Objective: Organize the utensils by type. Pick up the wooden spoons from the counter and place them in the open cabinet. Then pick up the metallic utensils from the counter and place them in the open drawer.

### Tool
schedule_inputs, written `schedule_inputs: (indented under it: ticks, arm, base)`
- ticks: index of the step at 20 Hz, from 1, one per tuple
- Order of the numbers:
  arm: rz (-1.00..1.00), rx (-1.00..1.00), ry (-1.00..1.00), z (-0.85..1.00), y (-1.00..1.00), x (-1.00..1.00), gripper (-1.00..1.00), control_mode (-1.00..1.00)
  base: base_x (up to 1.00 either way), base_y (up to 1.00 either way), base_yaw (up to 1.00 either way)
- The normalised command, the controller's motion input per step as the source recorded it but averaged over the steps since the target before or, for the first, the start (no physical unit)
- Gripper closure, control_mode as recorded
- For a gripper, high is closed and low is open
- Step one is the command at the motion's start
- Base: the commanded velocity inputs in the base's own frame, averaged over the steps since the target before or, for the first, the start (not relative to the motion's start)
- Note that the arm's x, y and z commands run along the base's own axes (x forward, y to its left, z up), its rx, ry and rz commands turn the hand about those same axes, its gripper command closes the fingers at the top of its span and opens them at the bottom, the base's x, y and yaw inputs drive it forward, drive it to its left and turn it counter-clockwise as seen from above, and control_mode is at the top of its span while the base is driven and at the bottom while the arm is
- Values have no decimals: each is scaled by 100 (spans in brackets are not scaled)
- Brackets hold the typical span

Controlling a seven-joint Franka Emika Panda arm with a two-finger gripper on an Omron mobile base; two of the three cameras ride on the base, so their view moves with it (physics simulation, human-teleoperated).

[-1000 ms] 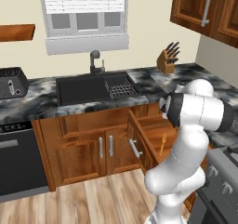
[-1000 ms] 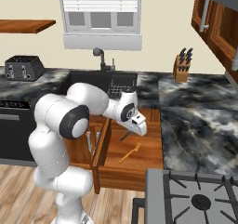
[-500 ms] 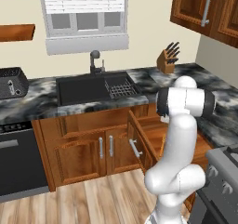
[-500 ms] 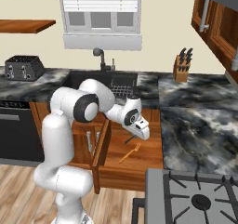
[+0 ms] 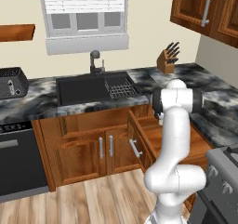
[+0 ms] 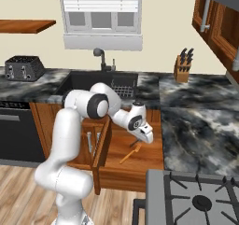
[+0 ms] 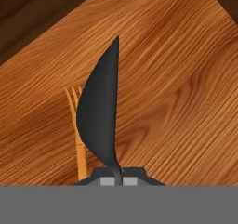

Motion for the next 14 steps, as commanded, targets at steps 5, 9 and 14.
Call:
schedule_inputs:
  ticks: [5, 9, 14]
  arm:
    - [-4, 0, 0, -54, -6, 21, 100, -100]
    - [-7, 0, 0, -46, -9, 14, 100, -100]
    - [-8, 0, 0, -41, -8, 9, 100, -100]
  base:
    - [0, 0, 0]
    - [0, 0, 0]
    - [0, 0, 0]
